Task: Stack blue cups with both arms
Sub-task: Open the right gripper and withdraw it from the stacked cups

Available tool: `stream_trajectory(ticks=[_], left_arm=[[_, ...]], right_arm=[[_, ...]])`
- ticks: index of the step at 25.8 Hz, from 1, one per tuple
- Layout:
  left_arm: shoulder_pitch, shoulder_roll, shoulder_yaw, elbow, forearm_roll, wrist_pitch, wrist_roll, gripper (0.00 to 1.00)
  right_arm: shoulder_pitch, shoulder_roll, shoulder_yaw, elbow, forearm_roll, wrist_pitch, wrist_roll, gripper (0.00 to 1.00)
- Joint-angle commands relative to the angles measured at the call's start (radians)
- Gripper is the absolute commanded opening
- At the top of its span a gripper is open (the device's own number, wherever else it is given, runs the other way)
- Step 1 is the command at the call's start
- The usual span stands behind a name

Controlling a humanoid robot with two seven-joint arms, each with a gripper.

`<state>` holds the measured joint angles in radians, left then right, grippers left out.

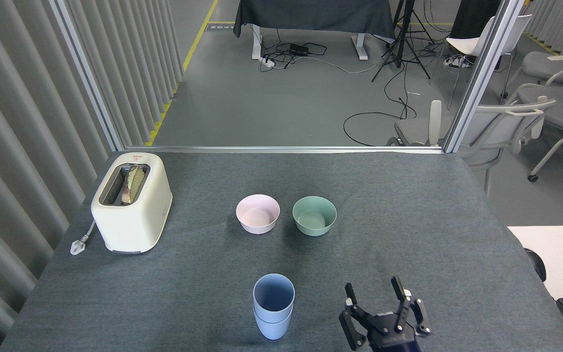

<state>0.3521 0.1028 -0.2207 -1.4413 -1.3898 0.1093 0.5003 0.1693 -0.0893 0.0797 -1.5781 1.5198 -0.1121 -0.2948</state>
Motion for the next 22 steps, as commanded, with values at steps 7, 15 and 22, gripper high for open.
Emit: stream_trajectory(ticks=[7, 15, 22], left_arm=[[-0.009, 0.005, 0.001, -0.008, 0.0, -0.013, 0.001, 1.0], [-0.009, 0.006, 0.003, -0.004, -0.002, -0.01, 0.0, 1.0], [-0.005, 0.006, 0.004, -0.005, -0.002, -0.005, 0.0, 1.0]], right_arm=[[0.302, -0.021, -0.184, 0.016, -0.056, -0.1, -0.138, 1.0], [0.348, -0.027, -0.189, 0.016, -0.072, -0.093, -0.164, 1.0], [0.346, -0.027, -0.189, 0.012, -0.072, -0.09, -0.162, 1.0]])
